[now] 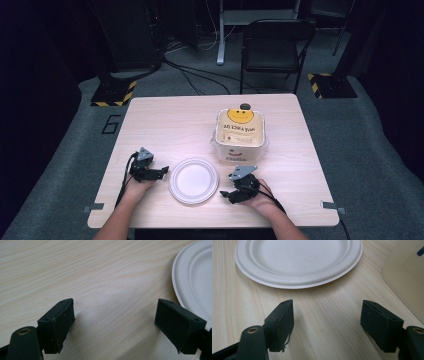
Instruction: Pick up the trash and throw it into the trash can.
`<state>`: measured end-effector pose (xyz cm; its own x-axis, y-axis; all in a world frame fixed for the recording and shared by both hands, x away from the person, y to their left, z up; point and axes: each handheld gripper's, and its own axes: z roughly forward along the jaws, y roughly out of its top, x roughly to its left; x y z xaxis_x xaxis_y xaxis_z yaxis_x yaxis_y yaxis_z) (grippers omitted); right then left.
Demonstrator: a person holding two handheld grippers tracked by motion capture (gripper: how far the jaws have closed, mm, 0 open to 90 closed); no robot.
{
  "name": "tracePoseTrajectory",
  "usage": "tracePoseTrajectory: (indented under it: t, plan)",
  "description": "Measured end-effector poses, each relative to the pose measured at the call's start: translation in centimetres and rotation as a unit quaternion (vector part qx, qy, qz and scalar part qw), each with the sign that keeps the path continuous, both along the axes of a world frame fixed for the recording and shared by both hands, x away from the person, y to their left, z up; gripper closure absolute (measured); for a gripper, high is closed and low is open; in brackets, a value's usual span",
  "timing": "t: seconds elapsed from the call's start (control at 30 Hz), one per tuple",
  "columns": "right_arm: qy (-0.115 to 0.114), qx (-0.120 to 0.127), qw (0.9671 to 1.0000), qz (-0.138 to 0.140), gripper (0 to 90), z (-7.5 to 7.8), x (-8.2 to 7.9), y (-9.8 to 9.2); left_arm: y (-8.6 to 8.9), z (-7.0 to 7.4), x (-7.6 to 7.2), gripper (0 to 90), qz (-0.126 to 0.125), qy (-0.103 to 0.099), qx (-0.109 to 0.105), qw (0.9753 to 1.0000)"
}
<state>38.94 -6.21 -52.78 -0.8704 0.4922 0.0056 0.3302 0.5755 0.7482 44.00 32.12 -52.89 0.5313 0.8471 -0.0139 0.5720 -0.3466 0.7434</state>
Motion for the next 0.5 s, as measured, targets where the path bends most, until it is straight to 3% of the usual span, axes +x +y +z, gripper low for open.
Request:
tracePoseTrajectory:
  t: [0.2, 0.33, 0.5]
  plan:
    - [0.003, -0.002, 1.0000, -0.002, 37.0, 0.2, -0.1, -0.1, 0.0, 0.1, 0.0, 18.4, -0.003, -0.002, 0.004, 1.0000]
    - [-0.006, -0.005, 0.9999, 0.008, 40.6, 0.7, -0.1, 0.1, -0.1, 0.4, -0.2, 27.3, -0.001, 0.003, 0.007, 1.0000]
    - [-0.016, 0.016, 0.9997, 0.005, 42.2, 1.7, -0.6, 0.3, 0.0, 0.8, -0.1, 32.5, 0.005, 0.020, 0.000, 0.9998]
